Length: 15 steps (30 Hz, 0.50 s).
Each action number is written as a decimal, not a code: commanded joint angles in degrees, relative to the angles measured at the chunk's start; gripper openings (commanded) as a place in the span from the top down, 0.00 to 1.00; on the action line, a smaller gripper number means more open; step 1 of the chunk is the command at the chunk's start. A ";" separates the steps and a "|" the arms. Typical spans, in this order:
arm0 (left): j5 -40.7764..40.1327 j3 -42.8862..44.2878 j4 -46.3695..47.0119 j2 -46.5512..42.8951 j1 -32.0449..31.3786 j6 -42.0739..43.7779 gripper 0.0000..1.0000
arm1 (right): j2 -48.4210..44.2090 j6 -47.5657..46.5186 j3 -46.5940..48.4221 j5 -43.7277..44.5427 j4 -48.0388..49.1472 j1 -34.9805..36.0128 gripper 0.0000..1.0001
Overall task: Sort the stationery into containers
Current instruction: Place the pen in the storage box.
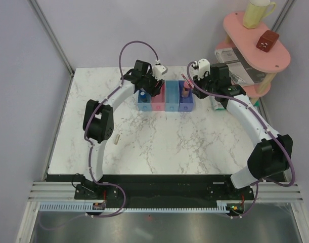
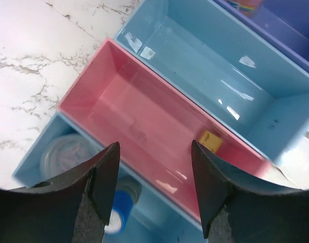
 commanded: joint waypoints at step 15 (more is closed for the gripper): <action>-2.97 -43.26 -3.52 -42.01 10.27 15.57 0.30 | 20.46 12.58 11.43 -2.21 11.75 5.05 1.00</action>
